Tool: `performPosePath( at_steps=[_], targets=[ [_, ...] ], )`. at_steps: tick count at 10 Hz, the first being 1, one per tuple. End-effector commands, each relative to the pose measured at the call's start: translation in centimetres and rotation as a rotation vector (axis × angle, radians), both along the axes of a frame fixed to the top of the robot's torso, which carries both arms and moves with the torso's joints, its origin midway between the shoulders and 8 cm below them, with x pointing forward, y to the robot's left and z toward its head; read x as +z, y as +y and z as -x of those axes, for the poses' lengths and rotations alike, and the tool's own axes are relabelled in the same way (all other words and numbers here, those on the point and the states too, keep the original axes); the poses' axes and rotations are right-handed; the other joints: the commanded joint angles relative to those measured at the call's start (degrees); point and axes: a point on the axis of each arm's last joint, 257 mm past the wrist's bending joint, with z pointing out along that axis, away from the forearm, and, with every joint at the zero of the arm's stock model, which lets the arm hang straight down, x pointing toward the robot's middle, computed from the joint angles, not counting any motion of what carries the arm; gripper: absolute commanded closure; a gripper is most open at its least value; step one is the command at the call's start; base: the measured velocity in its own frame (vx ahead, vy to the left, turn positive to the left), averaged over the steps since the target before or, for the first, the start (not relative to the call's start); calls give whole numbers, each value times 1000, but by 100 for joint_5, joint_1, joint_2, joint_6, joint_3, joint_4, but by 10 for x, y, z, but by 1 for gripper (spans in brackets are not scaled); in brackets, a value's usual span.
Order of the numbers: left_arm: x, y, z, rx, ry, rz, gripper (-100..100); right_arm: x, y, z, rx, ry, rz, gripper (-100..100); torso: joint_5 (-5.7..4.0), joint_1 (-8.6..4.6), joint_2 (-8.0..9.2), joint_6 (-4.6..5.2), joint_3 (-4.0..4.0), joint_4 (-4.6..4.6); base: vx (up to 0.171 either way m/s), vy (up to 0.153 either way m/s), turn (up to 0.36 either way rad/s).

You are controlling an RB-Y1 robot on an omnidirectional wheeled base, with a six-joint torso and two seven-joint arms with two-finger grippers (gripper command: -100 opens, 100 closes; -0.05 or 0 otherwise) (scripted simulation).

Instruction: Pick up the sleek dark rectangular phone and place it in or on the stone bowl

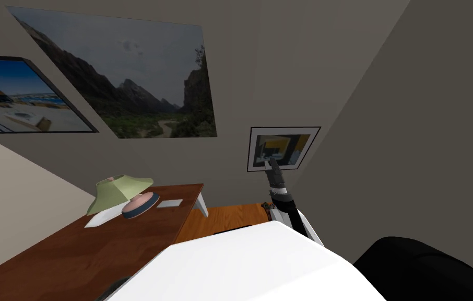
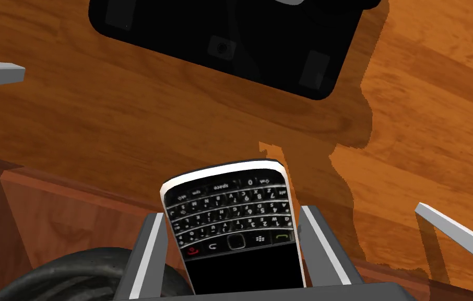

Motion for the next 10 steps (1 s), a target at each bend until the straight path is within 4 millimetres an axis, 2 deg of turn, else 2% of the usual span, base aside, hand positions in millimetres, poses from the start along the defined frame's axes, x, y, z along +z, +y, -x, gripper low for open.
performPosePath(
  at_steps=[1, 7, 9, 10],
  targets=[
    [6, 12, -3, -41, 9, -29, 100, 0, 0, 0, 0, 0, 0, 0, 0, 0, 0, 0, 0, 0, 35, 111, -59],
    [31, 51, -18, -161, 37, -131, 100, 0, 0, 0, 0, 0, 0, 0, 0, -8, 8, 22, 3, -1, 15, 113, -44],
    [39, 61, -23, -192, 43, -159, 100, 0, 0, 0, 0, 0, 0, 0, -1, -13, 10, 20, 4, 0, 2, 92, -40],
    [36, 58, -22, -182, 40, -149, 100, 0, 0, 0, 0, 0, 0, 0, -1, -16, 14, 18, 6, 0, -4, 41, -16]
  ],
)
